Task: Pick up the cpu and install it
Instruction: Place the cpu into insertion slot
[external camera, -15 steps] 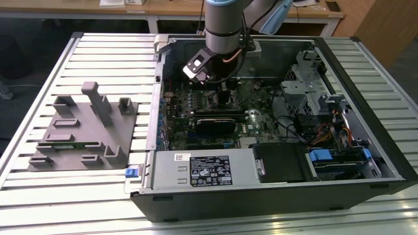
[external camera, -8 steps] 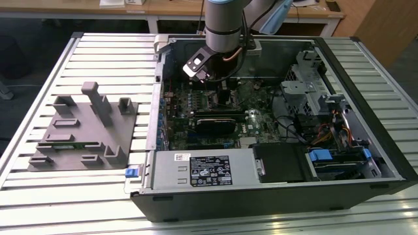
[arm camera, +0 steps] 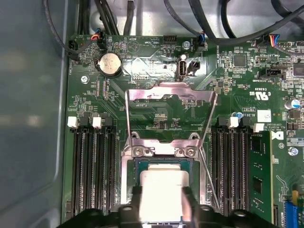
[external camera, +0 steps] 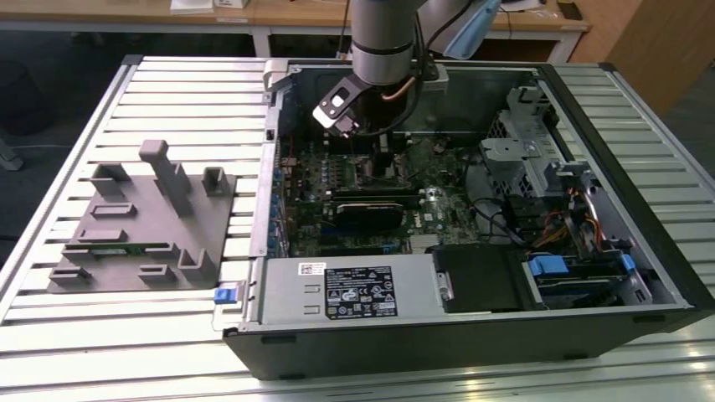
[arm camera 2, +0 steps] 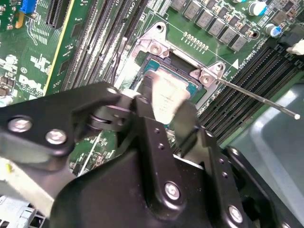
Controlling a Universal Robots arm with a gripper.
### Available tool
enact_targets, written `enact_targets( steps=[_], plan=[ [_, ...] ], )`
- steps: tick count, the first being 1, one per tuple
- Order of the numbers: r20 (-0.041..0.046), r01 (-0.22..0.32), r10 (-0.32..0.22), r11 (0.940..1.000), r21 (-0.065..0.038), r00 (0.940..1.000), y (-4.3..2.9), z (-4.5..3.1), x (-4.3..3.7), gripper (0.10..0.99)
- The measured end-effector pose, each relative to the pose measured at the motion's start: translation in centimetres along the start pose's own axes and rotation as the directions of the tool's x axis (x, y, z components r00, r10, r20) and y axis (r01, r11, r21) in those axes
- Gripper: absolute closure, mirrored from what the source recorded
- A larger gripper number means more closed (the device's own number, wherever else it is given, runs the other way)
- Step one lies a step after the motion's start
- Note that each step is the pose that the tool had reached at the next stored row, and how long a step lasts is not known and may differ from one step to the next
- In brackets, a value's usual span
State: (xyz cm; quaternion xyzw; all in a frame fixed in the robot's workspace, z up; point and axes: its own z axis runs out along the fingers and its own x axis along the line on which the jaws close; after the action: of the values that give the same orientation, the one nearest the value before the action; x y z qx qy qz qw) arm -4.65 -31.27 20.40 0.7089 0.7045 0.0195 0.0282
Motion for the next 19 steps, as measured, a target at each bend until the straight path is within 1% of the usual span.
enact_targets(
  steps=[1, 2, 5, 6, 7, 8, 9, 14, 19],
  plan=[
    [-0.0001, 0.000, 0.000, 1.0000, 0.000, 1.0000, 0.01, -0.07, 0.00, 0.671],
    [0.0000, 0.000, 0.000, 1.0000, 0.000, 1.0000, 0.01, -0.14, 0.00, 0.671],
    [0.0000, 0.001, -0.001, 1.0000, 0.000, 1.0000, 0.04, -0.33, 0.00, 0.843],
    [-0.0001, 0.001, -0.001, 1.0000, 0.000, 1.0000, 0.06, -0.36, 0.00, 0.843],
    [-0.0001, 0.001, -0.001, 1.0000, 0.001, 1.0000, 0.08, -0.41, 0.00, 0.902],
    [0.0000, 0.001, -0.001, 1.0000, 0.001, 1.0000, 0.10, -0.48, 0.00, 0.902],
    [-0.0001, 0.001, -0.001, 1.0000, 0.001, 1.0000, 0.11, -0.56, 0.00, 0.969],
    [-0.0001, 0.001, -0.001, 1.0000, 0.006, 1.0000, 0.20, -0.96, -0.01, 0.969],
    [-0.0001, 0.001, -0.001, 1.0000, 0.009, 1.0000, 0.25, -1.51, -0.02, 0.969]
  ],
)
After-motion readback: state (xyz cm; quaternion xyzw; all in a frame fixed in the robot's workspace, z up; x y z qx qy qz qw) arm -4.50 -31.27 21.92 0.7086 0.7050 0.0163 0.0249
